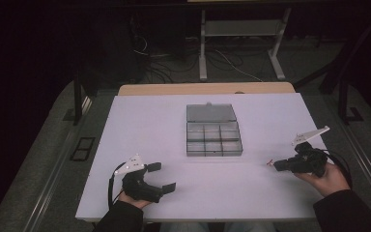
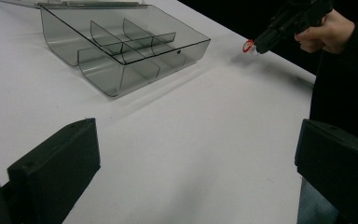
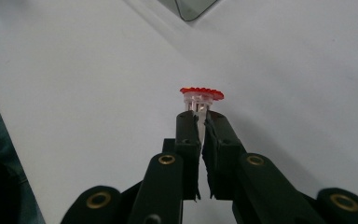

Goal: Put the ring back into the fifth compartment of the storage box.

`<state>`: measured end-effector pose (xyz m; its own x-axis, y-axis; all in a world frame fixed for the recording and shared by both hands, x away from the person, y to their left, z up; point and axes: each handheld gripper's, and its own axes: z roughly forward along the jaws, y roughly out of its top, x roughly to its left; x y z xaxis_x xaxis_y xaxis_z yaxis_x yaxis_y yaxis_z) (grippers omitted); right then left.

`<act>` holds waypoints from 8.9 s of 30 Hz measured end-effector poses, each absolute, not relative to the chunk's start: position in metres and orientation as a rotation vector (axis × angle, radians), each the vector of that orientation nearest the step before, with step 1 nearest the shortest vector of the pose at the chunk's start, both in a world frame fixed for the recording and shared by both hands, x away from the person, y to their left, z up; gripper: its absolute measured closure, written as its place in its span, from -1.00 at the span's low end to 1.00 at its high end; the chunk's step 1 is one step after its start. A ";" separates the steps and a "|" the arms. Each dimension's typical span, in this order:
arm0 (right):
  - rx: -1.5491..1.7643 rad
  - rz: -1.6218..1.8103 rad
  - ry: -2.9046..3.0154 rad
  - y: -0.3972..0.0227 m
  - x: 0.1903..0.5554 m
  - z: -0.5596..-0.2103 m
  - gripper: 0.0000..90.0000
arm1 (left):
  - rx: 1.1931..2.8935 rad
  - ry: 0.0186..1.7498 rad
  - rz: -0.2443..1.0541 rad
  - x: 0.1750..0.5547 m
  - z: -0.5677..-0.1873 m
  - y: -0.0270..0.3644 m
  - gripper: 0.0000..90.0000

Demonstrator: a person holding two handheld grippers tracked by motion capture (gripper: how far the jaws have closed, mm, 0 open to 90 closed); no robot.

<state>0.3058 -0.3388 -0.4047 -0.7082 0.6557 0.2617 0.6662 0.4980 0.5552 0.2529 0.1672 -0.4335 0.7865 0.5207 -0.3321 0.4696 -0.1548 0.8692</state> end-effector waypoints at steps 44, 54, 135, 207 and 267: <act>-1.093 -1.086 -2.780 -0.304 0.334 -0.357 0.85 | 1.788 0.767 0.048 0.253 -0.434 0.167 -1.00; -1.065 -1.101 -2.794 -0.293 0.342 -0.349 0.85 | 1.789 0.765 0.047 0.253 -0.434 0.167 -1.00; -1.001 -1.067 -2.839 -0.204 0.427 -0.348 0.85 | 1.799 0.745 0.038 0.254 -0.433 0.166 -1.00; -1.196 -1.195 -2.704 -0.200 0.420 -0.388 -0.96 | 1.810 0.745 0.049 0.254 -0.433 0.165 -1.00; -1.370 -1.424 -2.700 -0.293 0.254 -0.432 -1.00 | 1.822 0.755 0.046 0.254 -0.435 0.163 -1.00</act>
